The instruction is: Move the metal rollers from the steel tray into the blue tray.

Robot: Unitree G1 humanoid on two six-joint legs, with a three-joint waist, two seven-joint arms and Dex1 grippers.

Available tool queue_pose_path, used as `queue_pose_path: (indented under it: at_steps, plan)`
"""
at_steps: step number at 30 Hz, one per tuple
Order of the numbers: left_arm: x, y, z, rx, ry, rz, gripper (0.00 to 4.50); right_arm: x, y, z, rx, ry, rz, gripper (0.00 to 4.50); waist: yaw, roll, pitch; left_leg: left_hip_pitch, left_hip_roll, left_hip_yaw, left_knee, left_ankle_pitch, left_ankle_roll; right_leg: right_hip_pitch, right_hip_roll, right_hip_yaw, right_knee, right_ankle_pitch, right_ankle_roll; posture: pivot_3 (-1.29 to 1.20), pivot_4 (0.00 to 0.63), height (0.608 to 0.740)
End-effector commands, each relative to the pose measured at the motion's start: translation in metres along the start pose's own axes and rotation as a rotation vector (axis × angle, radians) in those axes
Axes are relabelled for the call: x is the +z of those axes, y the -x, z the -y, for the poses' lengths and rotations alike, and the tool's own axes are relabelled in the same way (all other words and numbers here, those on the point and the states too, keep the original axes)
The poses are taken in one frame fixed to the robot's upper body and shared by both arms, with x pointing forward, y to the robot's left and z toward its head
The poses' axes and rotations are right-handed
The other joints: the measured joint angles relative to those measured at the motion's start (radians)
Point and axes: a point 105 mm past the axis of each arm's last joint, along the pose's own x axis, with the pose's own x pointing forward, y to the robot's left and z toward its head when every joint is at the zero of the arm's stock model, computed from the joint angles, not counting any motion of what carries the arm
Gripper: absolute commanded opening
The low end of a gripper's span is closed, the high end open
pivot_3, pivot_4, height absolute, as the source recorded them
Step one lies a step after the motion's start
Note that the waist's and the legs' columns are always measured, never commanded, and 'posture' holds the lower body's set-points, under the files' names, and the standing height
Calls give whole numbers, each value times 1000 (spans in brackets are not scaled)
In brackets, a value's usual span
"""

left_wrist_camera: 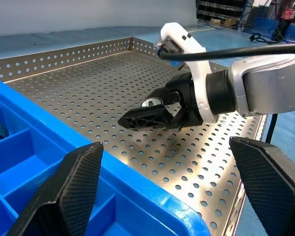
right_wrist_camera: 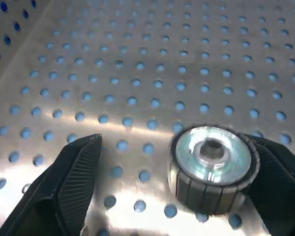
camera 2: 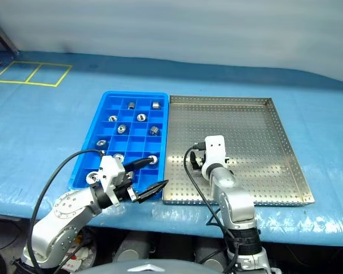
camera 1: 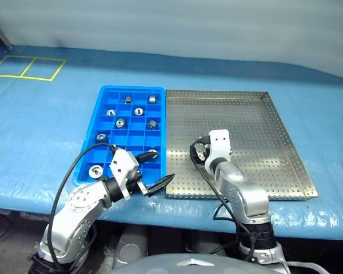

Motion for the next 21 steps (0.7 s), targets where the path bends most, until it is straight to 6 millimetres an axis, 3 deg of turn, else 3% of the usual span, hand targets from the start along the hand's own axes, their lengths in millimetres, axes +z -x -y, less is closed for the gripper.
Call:
queue_pose_path:
  at_steps: [1,7,17,21]
  plan:
    - [6,-1,3,-1,-15,24,4500,-5,4,-3,27,1,0,3550,-1,0,0,0,0,0,0,0,0,0,0,0,0,0,0,283,150,740]
    - [5,1,4,10,-12,23,4500,7,12,-6,53,25,38,1684,-3,0,0,2,1,0,0,0,0,0,1,2,1,0,0,283,150,740]
    - [15,7,-18,176,-70,83,4500,97,21,-46,206,199,275,1688,8,2,1,1,0,0,-1,0,0,-1,2,3,1,0,1,357,150,740]
    - [16,15,-25,256,-87,91,4500,115,18,-68,280,220,313,1688,22,2,1,1,-1,0,-4,0,0,-1,2,3,0,0,0,408,150,740]
